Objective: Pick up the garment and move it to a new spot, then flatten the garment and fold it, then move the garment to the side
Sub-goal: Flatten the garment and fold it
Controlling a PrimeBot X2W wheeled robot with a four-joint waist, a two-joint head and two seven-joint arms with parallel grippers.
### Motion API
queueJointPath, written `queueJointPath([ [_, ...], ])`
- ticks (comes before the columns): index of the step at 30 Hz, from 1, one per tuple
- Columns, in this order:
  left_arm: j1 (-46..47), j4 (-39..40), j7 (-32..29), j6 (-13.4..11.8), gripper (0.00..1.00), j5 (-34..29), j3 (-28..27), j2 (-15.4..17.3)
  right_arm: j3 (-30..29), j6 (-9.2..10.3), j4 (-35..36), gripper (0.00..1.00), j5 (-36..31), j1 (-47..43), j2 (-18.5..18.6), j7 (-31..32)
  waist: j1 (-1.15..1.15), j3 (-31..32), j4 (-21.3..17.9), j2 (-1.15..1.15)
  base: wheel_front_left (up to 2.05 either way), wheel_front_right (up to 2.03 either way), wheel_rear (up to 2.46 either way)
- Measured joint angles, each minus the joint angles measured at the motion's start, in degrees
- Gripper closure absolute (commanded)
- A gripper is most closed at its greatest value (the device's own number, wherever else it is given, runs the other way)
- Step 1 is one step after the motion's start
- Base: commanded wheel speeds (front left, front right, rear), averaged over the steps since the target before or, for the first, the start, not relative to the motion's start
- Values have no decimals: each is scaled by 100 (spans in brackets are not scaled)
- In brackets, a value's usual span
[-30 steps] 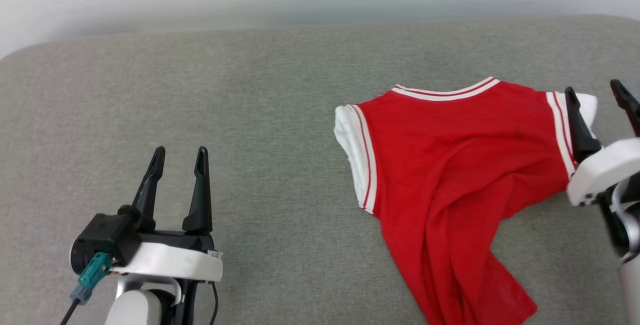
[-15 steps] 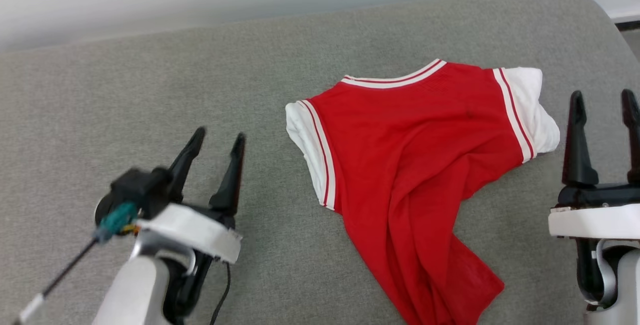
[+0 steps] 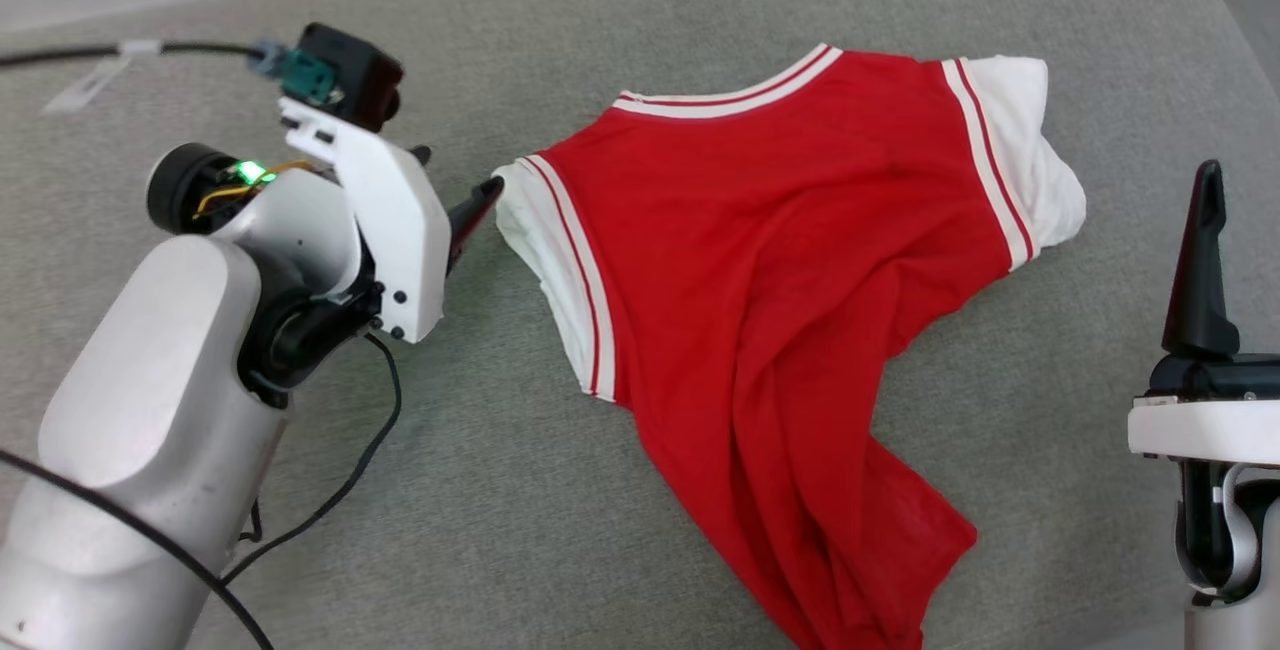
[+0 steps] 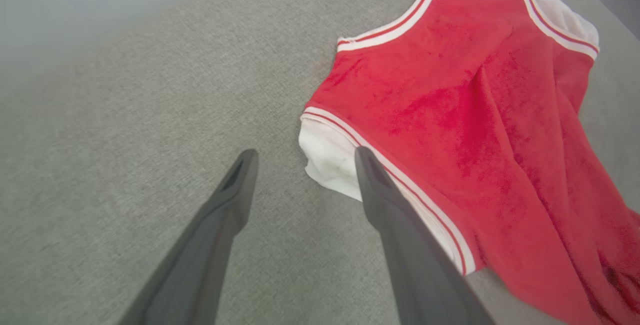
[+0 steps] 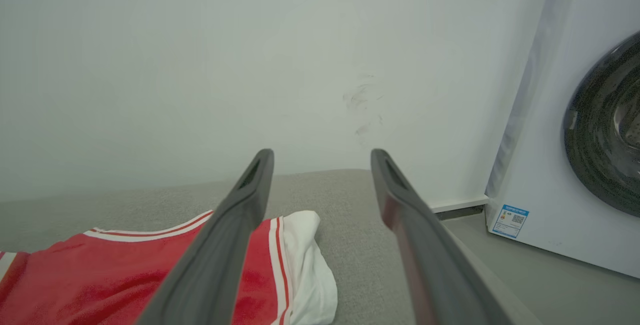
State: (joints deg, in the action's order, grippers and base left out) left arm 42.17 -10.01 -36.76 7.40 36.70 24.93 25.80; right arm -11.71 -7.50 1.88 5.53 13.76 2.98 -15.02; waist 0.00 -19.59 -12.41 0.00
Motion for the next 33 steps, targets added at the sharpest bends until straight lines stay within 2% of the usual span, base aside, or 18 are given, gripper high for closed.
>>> queueJointPath([
  [6, 416, -331, -858, 0, 0, 621, 319, 23, -37, 0, -69, 0, 156, 137, -2, -4, 0, -298, -180, 0, 0, 0, 0],
  [15, 640, -756, -922, 0, 0, 686, 684, 75, 13, 0, -115, 0, 256, 214, -2, -5, 0, -593, -262, 0, 0, 0, 0],
  [16, 639, -786, -892, 0, 2, 746, 714, 73, 21, 0, -127, 0, 256, 218, -2, -5, 0, -599, -256, 0, 0, 0, 0],
  [17, 628, -803, -854, 0, 49, 804, 743, 73, 26, 0, -143, 0, 256, 219, -2, -5, 0, -600, -247, 0, 0, 0, 0],
  [18, 612, -806, -773, 0, 80, 857, 758, 74, 33, 0, -157, 0, 255, 220, -2, -5, 0, -596, -236, 0, 0, 0, 0],
  [19, 597, -808, -661, 0, 100, 903, 758, 76, 44, 0, -170, 0, 254, 220, -2, -5, 0, -584, -224, 0, 0, 0, 0],
  [24, 321, -735, 82, 0, 100, 990, 652, 253, 90, 0, -229, 0, 192, 217, -3, -5, 0, -400, -153, 0, 0, 0, 0],
  [28, -123, -486, 701, -27, 100, 914, 442, 557, 99, 0, -270, 0, 109, 157, -3, -5, 0, -159, -69, 0, 0, 0, 0],
  [33, -948, 190, 1059, -199, 100, 920, 203, 1036, 73, 0, -326, 0, 0, 27, -4, -5, 0, 162, 92, 0, 0, 0, 0],
])
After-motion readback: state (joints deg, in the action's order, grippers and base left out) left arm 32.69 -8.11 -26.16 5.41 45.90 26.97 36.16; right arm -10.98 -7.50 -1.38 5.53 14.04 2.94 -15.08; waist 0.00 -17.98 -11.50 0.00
